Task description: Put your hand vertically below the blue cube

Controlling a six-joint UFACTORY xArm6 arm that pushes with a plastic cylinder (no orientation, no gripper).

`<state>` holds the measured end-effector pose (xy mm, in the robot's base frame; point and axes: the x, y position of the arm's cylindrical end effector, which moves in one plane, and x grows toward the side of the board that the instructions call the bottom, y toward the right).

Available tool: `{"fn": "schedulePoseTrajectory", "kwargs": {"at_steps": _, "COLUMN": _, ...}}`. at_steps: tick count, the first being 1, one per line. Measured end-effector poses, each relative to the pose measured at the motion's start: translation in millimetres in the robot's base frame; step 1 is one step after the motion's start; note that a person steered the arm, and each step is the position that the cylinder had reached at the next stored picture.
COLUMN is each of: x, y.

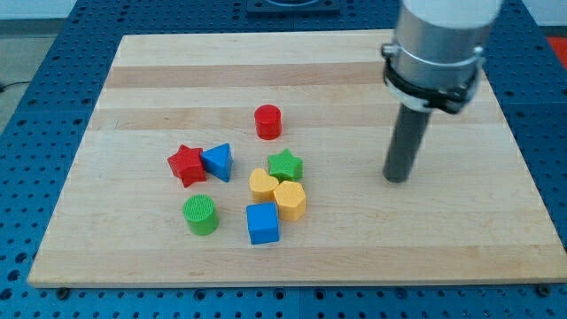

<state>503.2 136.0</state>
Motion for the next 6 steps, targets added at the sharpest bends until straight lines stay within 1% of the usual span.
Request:
{"fn": "schedulePoseTrajectory", "kwargs": {"at_steps": 1, "x": 46.2, "y": 6.2}}
{"fn": "schedulePoseTrajectory", "kwargs": {"at_steps": 2, "x": 91.0, "y": -35.2}}
{"fn": "schedulePoseTrajectory", "kwargs": {"at_steps": 3, "x": 102.4, "y": -93.7}}
{"fn": "schedulePoseTrajectory", "kwargs": {"at_steps": 4, "x": 102.4, "y": -128.0}}
{"fn": "schedulePoseTrajectory", "kwargs": {"at_steps": 6, "x": 102.4, "y": -149.1}}
